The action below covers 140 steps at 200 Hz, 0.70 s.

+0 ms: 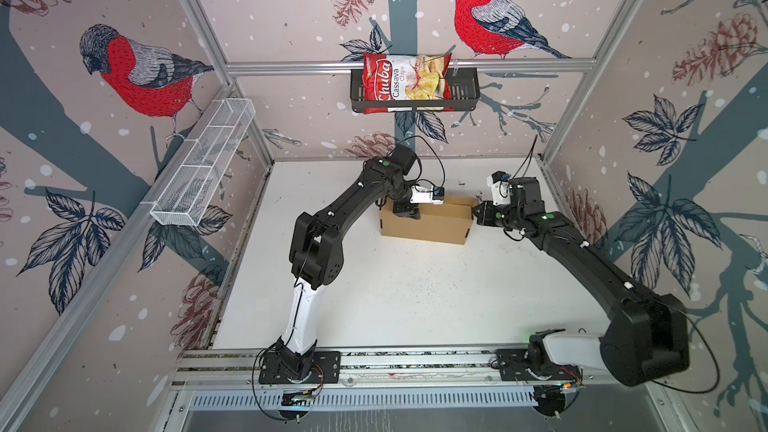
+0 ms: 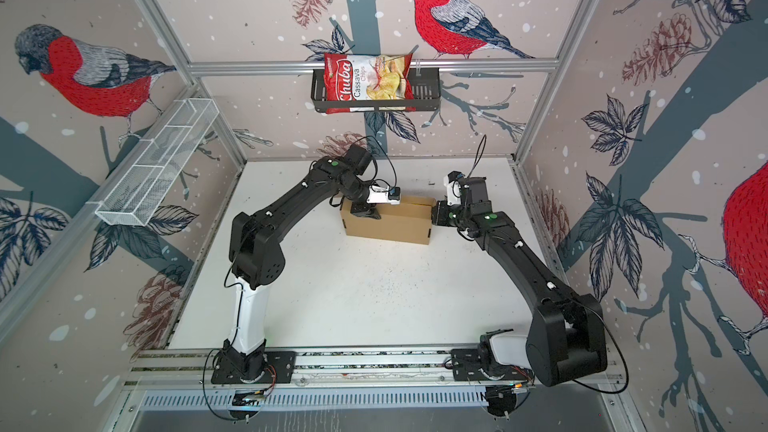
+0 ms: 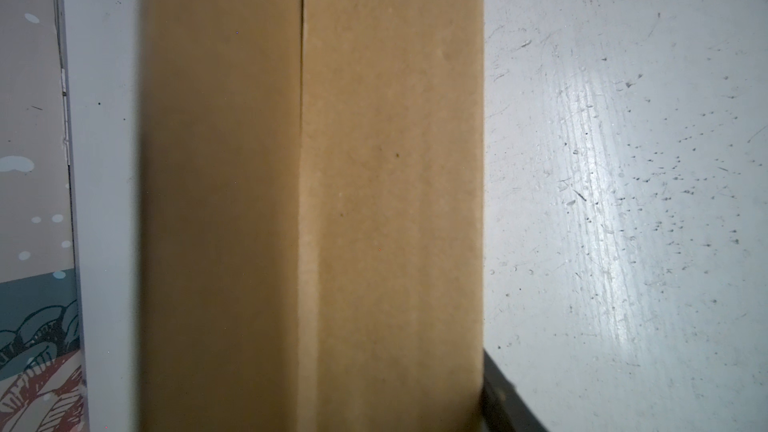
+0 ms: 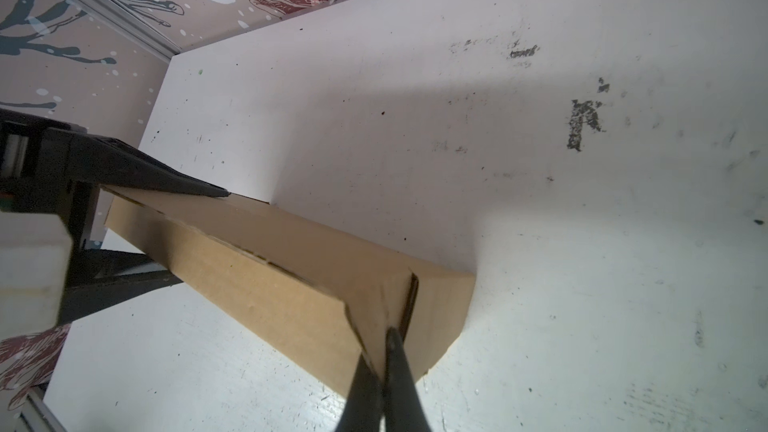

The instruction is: Fold the paper box

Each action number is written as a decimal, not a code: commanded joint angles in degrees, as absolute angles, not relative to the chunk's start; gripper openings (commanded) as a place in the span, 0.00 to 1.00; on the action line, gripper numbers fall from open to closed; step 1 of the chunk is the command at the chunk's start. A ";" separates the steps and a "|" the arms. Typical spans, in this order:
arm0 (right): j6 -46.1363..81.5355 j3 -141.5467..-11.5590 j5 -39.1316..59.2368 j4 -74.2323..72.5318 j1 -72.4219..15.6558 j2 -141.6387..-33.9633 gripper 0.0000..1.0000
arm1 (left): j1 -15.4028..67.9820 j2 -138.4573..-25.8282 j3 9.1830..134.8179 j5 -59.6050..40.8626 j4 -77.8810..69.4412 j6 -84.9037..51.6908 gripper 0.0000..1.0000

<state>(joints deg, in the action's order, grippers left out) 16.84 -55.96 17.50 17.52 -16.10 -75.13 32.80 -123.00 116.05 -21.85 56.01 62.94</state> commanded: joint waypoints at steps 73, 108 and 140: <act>16.19 -55.96 13.12 17.00 -16.26 -77.63 0.00 | 32.47 -125.41 123.01 -17.43 61.59 58.77 0.73; 15.85 -56.82 12.34 17.56 -16.68 -78.02 0.00 | 32.39 -124.51 125.41 -16.74 61.63 57.42 0.77; 15.64 -56.79 11.69 17.75 -16.90 -78.20 0.00 | 32.06 -122.17 125.42 -18.17 61.36 56.80 0.82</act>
